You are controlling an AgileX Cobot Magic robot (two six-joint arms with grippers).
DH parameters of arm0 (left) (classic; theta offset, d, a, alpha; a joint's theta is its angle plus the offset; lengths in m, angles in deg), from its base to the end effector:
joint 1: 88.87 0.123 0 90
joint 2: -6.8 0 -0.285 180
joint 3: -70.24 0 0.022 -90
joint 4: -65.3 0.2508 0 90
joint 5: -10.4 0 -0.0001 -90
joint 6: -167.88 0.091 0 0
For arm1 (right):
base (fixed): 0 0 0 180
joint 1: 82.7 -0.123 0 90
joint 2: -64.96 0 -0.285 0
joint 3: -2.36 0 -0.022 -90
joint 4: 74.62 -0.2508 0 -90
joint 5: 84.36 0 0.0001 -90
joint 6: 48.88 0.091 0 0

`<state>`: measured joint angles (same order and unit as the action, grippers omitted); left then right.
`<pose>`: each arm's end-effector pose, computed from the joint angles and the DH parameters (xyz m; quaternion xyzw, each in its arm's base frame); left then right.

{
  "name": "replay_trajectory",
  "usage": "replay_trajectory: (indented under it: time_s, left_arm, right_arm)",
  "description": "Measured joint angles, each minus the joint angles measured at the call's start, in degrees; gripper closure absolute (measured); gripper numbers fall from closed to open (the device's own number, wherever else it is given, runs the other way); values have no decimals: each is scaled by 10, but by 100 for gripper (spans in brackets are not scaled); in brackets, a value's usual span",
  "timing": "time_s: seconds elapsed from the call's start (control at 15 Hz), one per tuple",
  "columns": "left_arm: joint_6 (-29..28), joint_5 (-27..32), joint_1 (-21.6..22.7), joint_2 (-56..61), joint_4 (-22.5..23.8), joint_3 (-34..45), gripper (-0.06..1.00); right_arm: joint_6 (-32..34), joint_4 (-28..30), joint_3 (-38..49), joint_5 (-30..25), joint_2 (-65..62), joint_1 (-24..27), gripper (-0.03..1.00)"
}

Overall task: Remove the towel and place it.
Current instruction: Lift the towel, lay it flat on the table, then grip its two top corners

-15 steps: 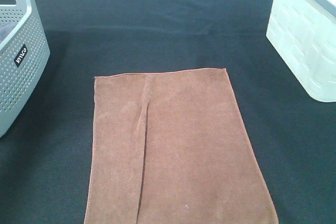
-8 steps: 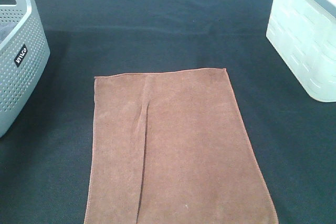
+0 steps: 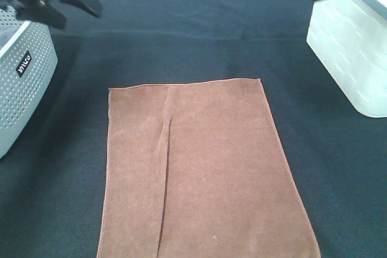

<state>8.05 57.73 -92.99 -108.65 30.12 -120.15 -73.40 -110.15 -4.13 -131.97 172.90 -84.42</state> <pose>0.4118 -0.0684 0.2676 0.0521 0.9357 -0.2303 0.2622 0.3858 0.0507 0.3001 -0.0738 0.9252 0.2165 0.3028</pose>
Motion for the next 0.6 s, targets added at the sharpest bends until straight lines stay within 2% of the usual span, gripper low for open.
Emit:
replay_trajectory:
  time_s: [0.27,0.6]
  left_arm:
    - [-38,5,-29,-74,25,-62,18]
    - [-48,84,-33,-173,32,-148,18]
  right_arm:
    - [-5,1,-2,30,52,-13,45]
    - [-14,25,-65,43,149,-38,45]
